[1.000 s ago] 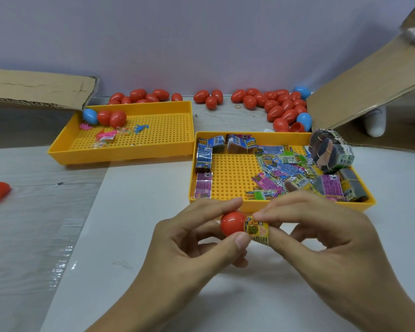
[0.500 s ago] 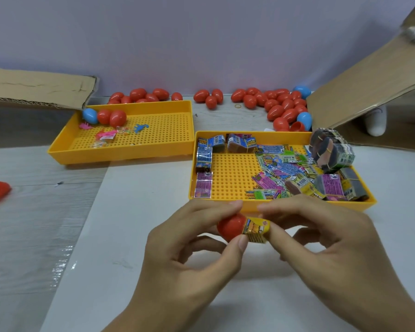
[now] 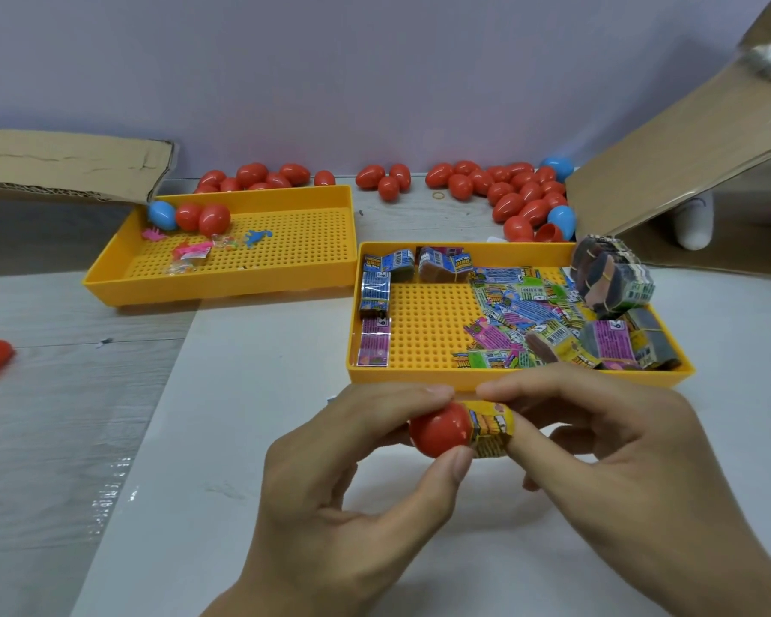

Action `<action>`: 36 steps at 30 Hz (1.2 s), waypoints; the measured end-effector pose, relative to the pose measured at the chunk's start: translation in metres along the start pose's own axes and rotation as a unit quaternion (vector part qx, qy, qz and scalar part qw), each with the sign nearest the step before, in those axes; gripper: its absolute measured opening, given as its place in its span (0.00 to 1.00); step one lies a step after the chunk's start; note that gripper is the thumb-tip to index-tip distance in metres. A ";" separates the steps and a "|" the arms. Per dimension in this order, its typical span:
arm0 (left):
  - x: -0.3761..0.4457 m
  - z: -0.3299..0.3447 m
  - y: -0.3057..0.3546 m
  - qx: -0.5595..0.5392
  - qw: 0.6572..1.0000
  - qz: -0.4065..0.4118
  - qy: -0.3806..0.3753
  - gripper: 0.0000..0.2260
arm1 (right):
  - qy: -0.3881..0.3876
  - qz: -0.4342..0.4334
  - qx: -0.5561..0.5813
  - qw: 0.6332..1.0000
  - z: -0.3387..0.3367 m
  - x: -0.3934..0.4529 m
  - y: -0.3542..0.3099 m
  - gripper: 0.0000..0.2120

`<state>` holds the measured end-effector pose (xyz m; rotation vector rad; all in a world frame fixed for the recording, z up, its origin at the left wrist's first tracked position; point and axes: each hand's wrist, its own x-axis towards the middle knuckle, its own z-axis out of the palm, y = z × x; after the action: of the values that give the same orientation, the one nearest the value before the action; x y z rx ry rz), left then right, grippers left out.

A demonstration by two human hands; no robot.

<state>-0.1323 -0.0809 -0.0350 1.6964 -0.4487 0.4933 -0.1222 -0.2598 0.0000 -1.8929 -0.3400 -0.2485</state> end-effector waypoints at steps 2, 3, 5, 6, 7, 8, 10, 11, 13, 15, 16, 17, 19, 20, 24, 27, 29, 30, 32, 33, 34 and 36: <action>0.001 0.000 0.000 -0.007 1.000 0.003 0.014 0.13 | 0.004 -0.002 0.005 1.000 -0.001 0.002 0.003 0.11; 0.001 0.000 0.000 -0.013 1.000 0.003 0.024 0.13 | 0.007 -0.004 0.009 1.000 0.000 0.002 0.002 0.11; 0.001 0.001 0.000 -0.038 0.999 -0.009 0.030 0.13 | -0.003 -0.011 0.015 1.000 0.000 0.003 0.002 0.10; 0.001 0.001 0.000 -0.051 0.998 -0.016 0.031 0.13 | -0.009 -0.015 0.014 1.000 -0.001 0.003 0.002 0.09; 0.002 0.002 0.001 -0.060 0.997 -0.027 0.030 0.13 | -0.014 -0.018 0.006 1.000 -0.001 0.004 0.000 0.09; 0.002 0.002 0.000 -0.070 0.996 -0.037 0.029 0.13 | -0.016 -0.018 0.004 1.000 -0.001 0.004 0.000 0.07; 0.002 0.001 0.001 -0.085 0.995 -0.054 0.023 0.14 | -0.015 -0.019 0.003 1.000 -0.001 0.004 -0.002 0.08; 0.002 0.001 0.001 -0.089 0.994 -0.063 0.019 0.14 | -0.012 -0.016 0.006 1.000 -0.001 0.004 -0.002 0.08; 0.003 0.001 0.002 -0.098 0.992 -0.080 0.013 0.14 | -0.008 -0.009 0.007 1.000 0.000 0.004 0.000 0.06; 0.003 0.000 0.002 -0.109 0.990 -0.090 0.009 0.15 | -0.004 -0.007 0.005 1.000 0.000 0.004 0.000 0.08; 0.003 -0.001 0.002 -0.110 0.989 -0.095 0.006 0.16 | -0.001 -0.004 0.007 1.000 0.000 0.004 0.001 0.08; 0.003 -0.001 0.003 -0.111 0.989 -0.100 0.002 0.16 | 0.002 0.001 0.010 1.000 0.000 0.004 0.000 0.08; 0.003 -0.001 0.002 -0.111 0.989 -0.102 -0.002 0.17 | 0.004 -0.004 0.006 1.000 0.000 0.004 -0.001 0.07; 0.002 -0.001 0.002 -0.108 0.989 -0.101 -0.002 0.17 | 0.004 -0.013 -0.005 1.000 0.000 0.004 -0.001 0.06; 0.001 -0.001 0.000 -0.095 0.991 -0.094 -0.003 0.16 | 0.004 -0.040 -0.045 0.998 0.001 0.004 0.000 0.08; 0.001 -0.001 -0.001 -0.092 0.992 -0.088 0.004 0.15 | -0.001 -0.055 -0.062 0.997 0.001 0.004 0.000 0.08; 0.000 0.000 -0.002 -0.089 0.993 -0.083 0.005 0.14 | -0.006 -0.064 -0.066 0.996 0.001 0.003 0.001 0.07; 0.000 0.001 -0.003 -0.088 0.993 -0.078 0.007 0.13 | -0.008 -0.066 -0.065 0.996 0.001 0.003 0.001 0.07; -0.002 0.002 -0.003 -0.086 0.994 -0.068 0.012 0.13 | -0.010 -0.064 -0.063 0.996 0.001 0.003 0.002 0.08; -0.002 0.002 -0.003 -0.085 0.994 -0.061 0.016 0.13 | -0.010 -0.062 -0.063 0.996 0.001 0.003 0.002 0.09; -0.003 0.002 -0.002 -0.081 0.995 -0.054 0.021 0.13 | -0.012 -0.059 -0.063 0.996 0.001 0.003 0.003 0.09; -0.002 0.003 0.001 -0.068 0.996 -0.046 0.022 0.13 | -0.013 -0.055 -0.063 0.996 0.000 0.004 0.003 0.09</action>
<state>-0.1342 -0.0838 -0.0354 1.5637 -0.3625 0.4228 -0.1177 -0.2604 -0.0016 -2.0060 -0.4572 -0.3264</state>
